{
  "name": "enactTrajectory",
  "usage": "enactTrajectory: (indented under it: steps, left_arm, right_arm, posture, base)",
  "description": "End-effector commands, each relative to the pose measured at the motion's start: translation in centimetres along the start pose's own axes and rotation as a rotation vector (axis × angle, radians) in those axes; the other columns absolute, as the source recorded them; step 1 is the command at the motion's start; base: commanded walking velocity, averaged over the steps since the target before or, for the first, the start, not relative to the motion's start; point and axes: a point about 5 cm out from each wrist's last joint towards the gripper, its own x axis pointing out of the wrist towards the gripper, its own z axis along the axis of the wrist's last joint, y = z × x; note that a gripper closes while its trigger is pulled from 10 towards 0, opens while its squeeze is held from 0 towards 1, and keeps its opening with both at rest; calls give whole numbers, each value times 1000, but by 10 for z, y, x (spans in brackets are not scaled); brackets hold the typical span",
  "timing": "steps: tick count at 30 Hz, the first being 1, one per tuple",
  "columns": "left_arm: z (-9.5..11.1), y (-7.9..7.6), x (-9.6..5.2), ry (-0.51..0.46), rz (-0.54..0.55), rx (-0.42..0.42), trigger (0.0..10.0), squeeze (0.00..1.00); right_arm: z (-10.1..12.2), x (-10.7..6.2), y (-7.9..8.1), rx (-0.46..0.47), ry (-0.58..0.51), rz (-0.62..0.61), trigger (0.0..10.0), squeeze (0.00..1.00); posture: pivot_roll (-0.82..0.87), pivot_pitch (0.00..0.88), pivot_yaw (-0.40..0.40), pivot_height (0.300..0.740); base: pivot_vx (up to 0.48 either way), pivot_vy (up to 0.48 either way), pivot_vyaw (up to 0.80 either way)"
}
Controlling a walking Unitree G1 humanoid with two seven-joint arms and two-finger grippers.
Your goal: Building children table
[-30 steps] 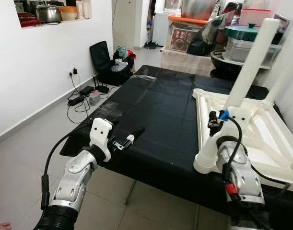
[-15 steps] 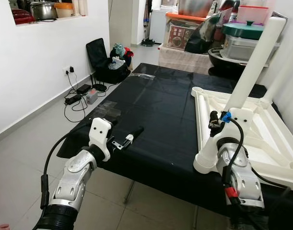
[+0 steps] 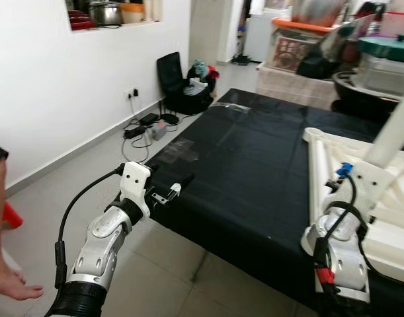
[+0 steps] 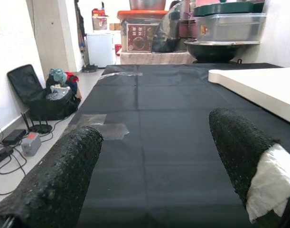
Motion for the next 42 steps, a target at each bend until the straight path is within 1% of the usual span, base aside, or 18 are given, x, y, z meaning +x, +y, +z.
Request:
enactTrajectory:
  steps: [1, 10, 11, 12, 13, 16, 17, 21, 22, 24, 29, 31, 32, 33, 35, 37, 39, 42]
  left_arm:
    - [-2, 0, 2, 7, 2, 6, 10000, 0]
    - [-4, 2, 1, 12, 19, 7, 10000, 0]
    - [-4, 2, 1, 12, 20, 7, 10000, 0]
    - [-4, 2, 1, 12, 20, 7, 10000, 0]
    - [-4, 2, 1, 12, 20, 6, 10000, 0]
    - [-4, 2, 1, 12, 22, 6, 10000, 0]
    - [-5, 2, 1, 12, 22, 4, 10000, 0]
    - [-5, 2, 1, 11, 23, 3, 10000, 0]
    - [-5, 2, 2, 10, 23, 2, 10000, 0]
    - [-5, 2, 2, 10, 22, 2, 10000, 0]
    - [-5, 3, 1, 13, 22, 5, 10000, 0]
    - [-5, 4, 1, 14, 23, 6, 10000, 0]
    - [-5, 4, 1, 14, 23, 6, 10000, 0]
    - [-5, 5, 1, 15, 24, 6, 10000, 0]
    - [-5, 5, 1, 15, 24, 6, 10000, 0]
    - [-5, 5, 1, 17, 20, 7, 10000, 0]
    - [-6, 5, 1, 18, 18, 9, 10000, 0]
    - [-5, 4, 2, 18, 14, 10, 10000, 0]
  right_arm:
    - [-41, 5, -38, -159, 151, -203, 10000, 0]
    - [-47, 0, -27, -136, 188, -126, 10000, 0]
    - [-47, 0, -27, -126, 191, -122, 10000, 592]
    - [-47, 0, -27, -126, 191, -122, 10000, 592]
    - [-47, 0, -27, -119, 193, -115, 10000, 773]
    - [-46, 1, -26, -116, 194, -108, 10000, 816]
    - [-44, 2, -25, -111, 185, -99, 10000, 1000]
    - [-41, 4, -19, -92, 170, -38, 10000, 961]
    - [-38, 5, -16, -55, 162, -3, 10000, 0]
    - [-27, 7, -2, 34, 108, 157, 10000, 0]
    - [-12, 14, 6, 125, 52, 355, 10000, 0]
    - [-6, 17, 13, 156, 37, 555, 10000, 0]
    - [-6, 17, 13, 156, 37, 555, 10000, 0]
    - [-6, 18, 15, 154, 52, 673, 10000, 0]
    - [-6, 18, 15, 154, 52, 673, 10000, 0]
    - [0, 21, 16, 162, 54, 889, 10000, 0]
    - [5, 22, 20, 154, 46, 974, 10000, 0]
    - [10, 26, 25, 144, 31, 1020, 10000, 0]
  posture:
    - [9, 0, -68, 740]
    - [14, 0, -74, 740]
    - [14, 0, -74, 740]
    - [14, 0, -74, 740]
    - [14, 0, -74, 740]
    - [14, 0, -74, 740]
    - [13, 0, -75, 740]
    - [12, 0, -74, 740]
    - [13, 0, -74, 740]
    - [13, 0, -73, 740]
    - [13, 0, -76, 740]
    - [14, 0, -78, 740]
    - [14, 0, -78, 740]
    - [11, 0, -74, 740]
    - [11, 0, -74, 740]
    - [15, 0, -76, 740]
    - [17, 0, -76, 740]
    - [18, 0, -75, 740]
  base:
    - [0, 0, 0]
    - [0, 0, 0]
    - [0, 0, 0]
    - [0, 0, 0]
    - [0, 0, 0]
    - [0, 0, 0]
    - [0, 0, 0]
    - [0, 0, 0]
    - [0, 0, 0]
    - [0, 0, 0]
    - [0, 0, 0]
    - [0, 0, 0]
    - [0, 0, 0]
    - [0, 0, 0]
    - [0, 0, 0]
    - [0, 0, 0]
    - [0, 0, 0]
    - [0, 0, 0]
